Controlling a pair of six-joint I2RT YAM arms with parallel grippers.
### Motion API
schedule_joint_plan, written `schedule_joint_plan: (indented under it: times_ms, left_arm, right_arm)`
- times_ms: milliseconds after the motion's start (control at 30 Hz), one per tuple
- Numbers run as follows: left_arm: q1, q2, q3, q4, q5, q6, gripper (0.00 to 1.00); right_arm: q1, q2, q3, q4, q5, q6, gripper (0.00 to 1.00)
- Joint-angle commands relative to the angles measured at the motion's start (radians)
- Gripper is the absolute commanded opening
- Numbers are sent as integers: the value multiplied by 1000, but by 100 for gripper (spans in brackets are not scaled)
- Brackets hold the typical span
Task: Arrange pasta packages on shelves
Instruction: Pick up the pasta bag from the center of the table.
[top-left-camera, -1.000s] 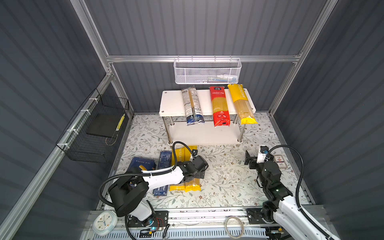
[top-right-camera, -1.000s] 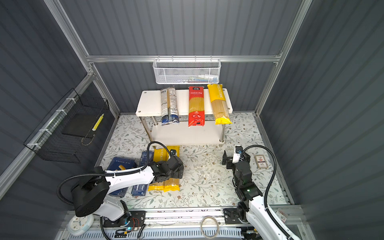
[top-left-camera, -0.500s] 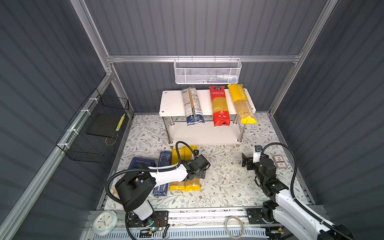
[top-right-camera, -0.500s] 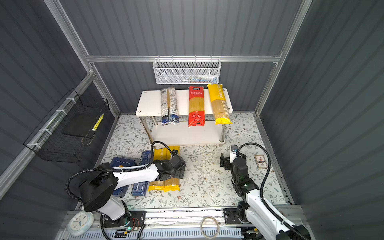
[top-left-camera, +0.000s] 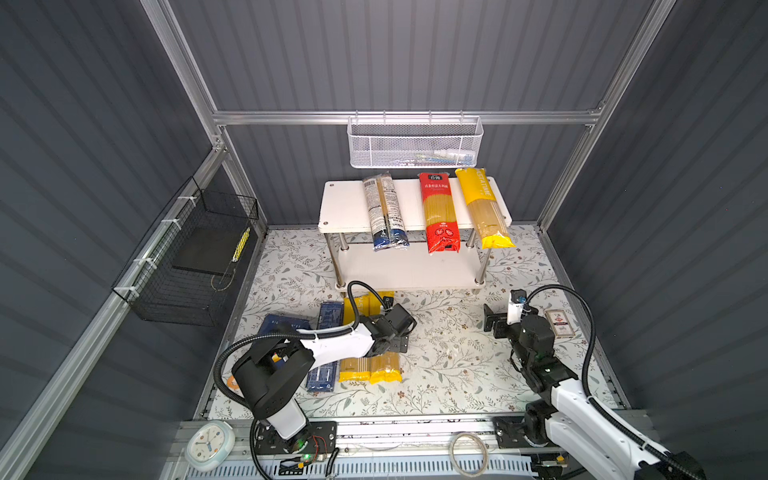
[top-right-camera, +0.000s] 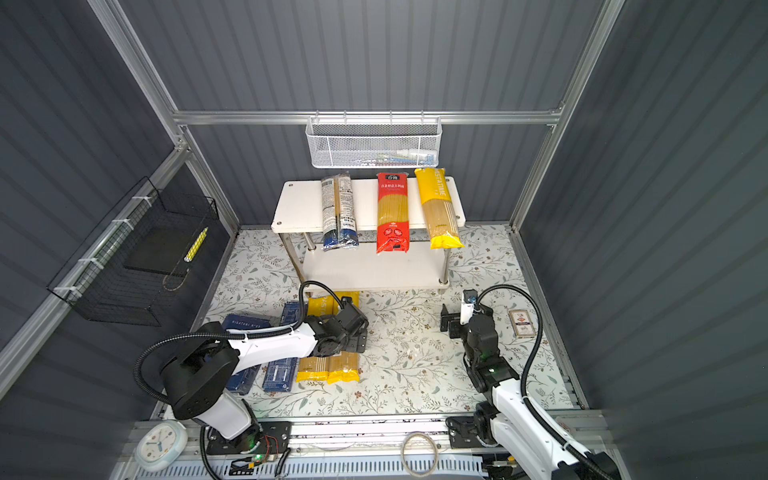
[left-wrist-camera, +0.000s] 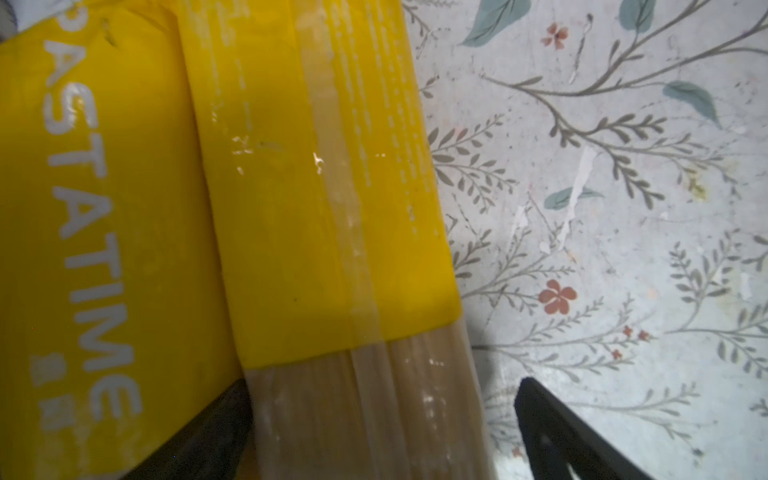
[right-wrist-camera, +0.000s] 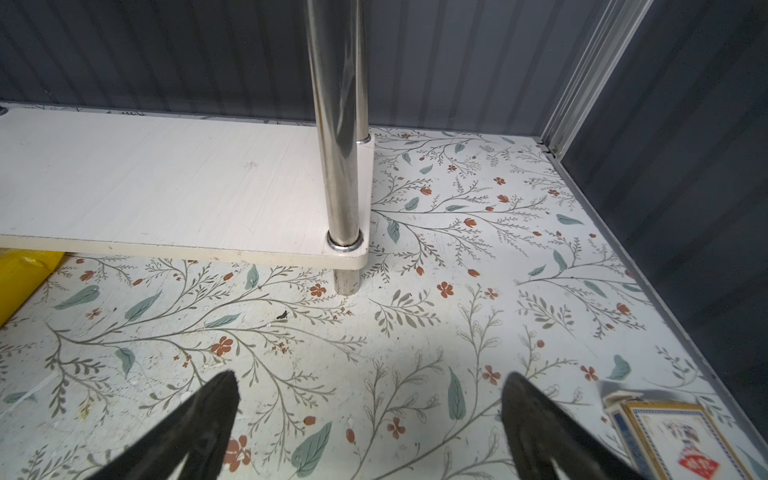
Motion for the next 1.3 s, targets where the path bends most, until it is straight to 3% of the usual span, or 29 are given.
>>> schedule_joint_plan:
  times_ms: [0,267,567,1067,1267]
  left_arm:
    - [-2,32,11,23,40,5,100]
    - [-14,114,61,91,147,14,100]
    - [-27,96,60,-16,60,15,100]
    - [-27,195,65,45,108,1,99]
    - [-27,204,54,61,123,4,76]
  right_arm:
    - [-7,-4,9,18,-1,3,99]
    - [-8,1,9,20,4,6,99]
    - [-9,7,8,21,3,8,99]
    - [-11,5,7,22,2,9,99]
    - [-11,2,7,19,3,11,99]
